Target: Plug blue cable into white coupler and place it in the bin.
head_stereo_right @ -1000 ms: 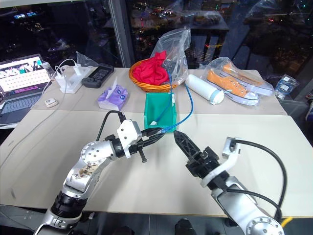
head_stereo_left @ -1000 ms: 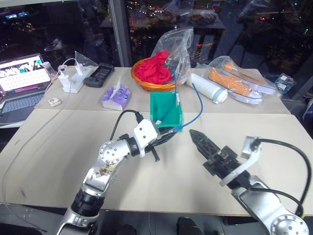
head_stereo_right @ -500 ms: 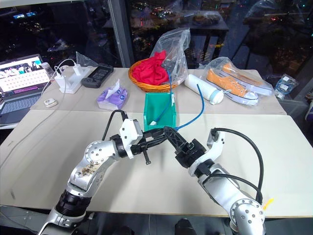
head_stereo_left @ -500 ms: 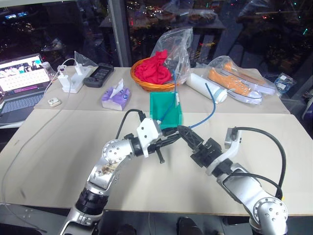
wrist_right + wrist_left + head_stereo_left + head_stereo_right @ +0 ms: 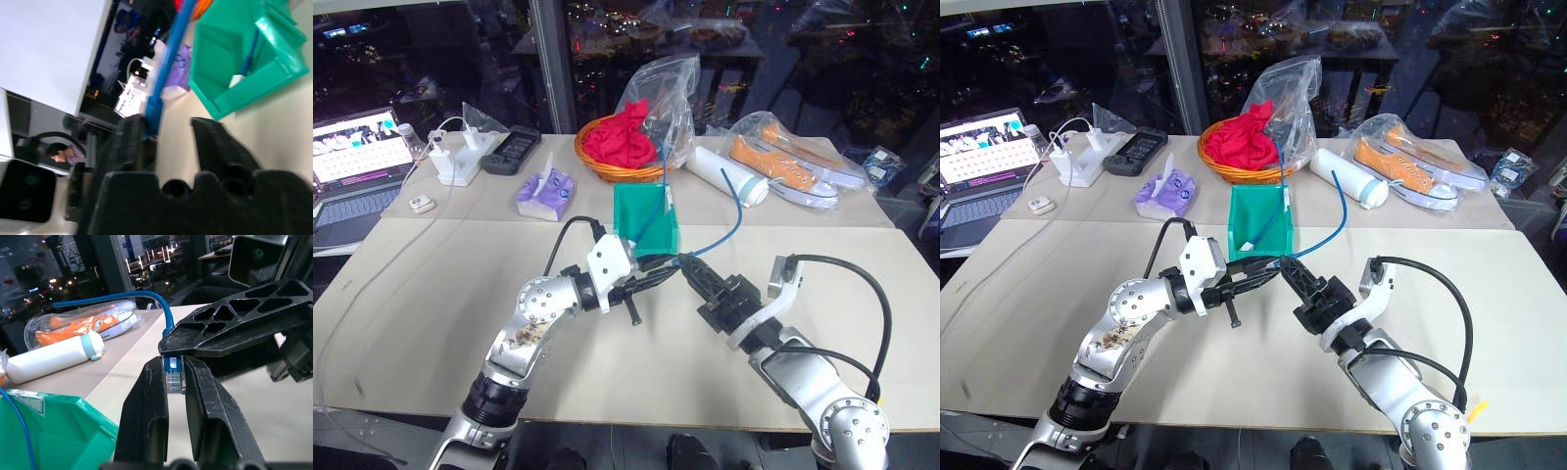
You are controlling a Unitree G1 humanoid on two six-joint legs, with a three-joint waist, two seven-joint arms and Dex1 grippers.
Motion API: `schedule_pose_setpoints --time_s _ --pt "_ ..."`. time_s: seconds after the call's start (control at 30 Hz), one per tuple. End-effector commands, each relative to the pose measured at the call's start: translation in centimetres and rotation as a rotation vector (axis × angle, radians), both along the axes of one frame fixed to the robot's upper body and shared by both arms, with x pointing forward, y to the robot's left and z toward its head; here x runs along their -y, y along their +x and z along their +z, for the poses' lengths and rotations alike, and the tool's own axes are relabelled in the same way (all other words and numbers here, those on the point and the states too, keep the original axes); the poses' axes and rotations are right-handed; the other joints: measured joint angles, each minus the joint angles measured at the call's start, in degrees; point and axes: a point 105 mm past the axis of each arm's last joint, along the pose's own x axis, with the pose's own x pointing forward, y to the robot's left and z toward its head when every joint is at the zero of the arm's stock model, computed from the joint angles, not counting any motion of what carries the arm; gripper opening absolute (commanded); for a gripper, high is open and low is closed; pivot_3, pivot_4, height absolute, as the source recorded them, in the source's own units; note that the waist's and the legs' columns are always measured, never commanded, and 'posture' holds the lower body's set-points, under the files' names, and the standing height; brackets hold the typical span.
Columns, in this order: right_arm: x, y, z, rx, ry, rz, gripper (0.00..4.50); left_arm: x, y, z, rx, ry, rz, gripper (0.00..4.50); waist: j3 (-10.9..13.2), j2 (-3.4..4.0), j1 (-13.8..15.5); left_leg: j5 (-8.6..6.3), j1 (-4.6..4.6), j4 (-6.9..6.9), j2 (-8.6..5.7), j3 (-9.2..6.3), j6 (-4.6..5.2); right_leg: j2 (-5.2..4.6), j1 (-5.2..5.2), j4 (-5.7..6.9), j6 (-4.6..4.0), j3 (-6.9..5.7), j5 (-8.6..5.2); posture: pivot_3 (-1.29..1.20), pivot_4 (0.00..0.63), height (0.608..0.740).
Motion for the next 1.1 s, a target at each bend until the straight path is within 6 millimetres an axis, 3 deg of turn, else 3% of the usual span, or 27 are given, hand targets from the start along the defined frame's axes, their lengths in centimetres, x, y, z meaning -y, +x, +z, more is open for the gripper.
schedule_pose_setpoints --time_s 0.03,0.77,0.83,0.93,1.1 --pt "0.6 0.0 0.8 0.026 0.012 -0.034 0.03 0.1 -0.6 0.9 0.045 -0.018 -0.014 0.08 0.0 0.00 0.0 0.00 0.00 0.00 0.00 0.00 0.00 0.00 0.00 0.00 0.00 0.00 0.00 0.00 0.150 0.722" --pt "-1.1 -0.4 1.5 0.085 -0.048 0.054 0.03 0.1 -0.8 0.5 0.022 -0.018 -0.028 0.08 0.0 0.00 0.0 0.00 0.00 0.00 0.00 0.00 0.00 0.00 -0.01 0.00 0.00 0.00 0.00 0.00 0.150 0.722" --pt "-1.0 -0.4 1.4 0.085 -0.047 0.047 0.00 0.0 -0.8 0.5 0.020 -0.019 -0.032 1.09 0.0 0.00 0.0 0.00 0.00 0.00 0.00 0.00 0.00 0.00 -0.01 0.00 0.00 0.00 0.00 0.00 0.150 0.722" --pt "-0.1 0.1 1.8 0.103 -0.040 -0.011 0.00 -0.3 -0.6 0.6 0.018 -0.021 -0.012 2.08 0.0 0.00 0.0 0.00 -0.01 0.00 0.00 0.00 0.00 0.00 -0.01 -0.01 0.00 0.00 0.00 0.00 0.150 0.722" --pt "1.9 1.0 2.1 0.121 -0.071 -0.147 0.00 -2.6 1.2 1.4 -0.008 -0.081 0.176 2.08 0.0 0.00 0.0 0.00 -0.01 0.00 0.00 0.00 0.00 0.00 -0.01 -0.01 0.00 0.00 0.00 0.00 0.150 0.722"
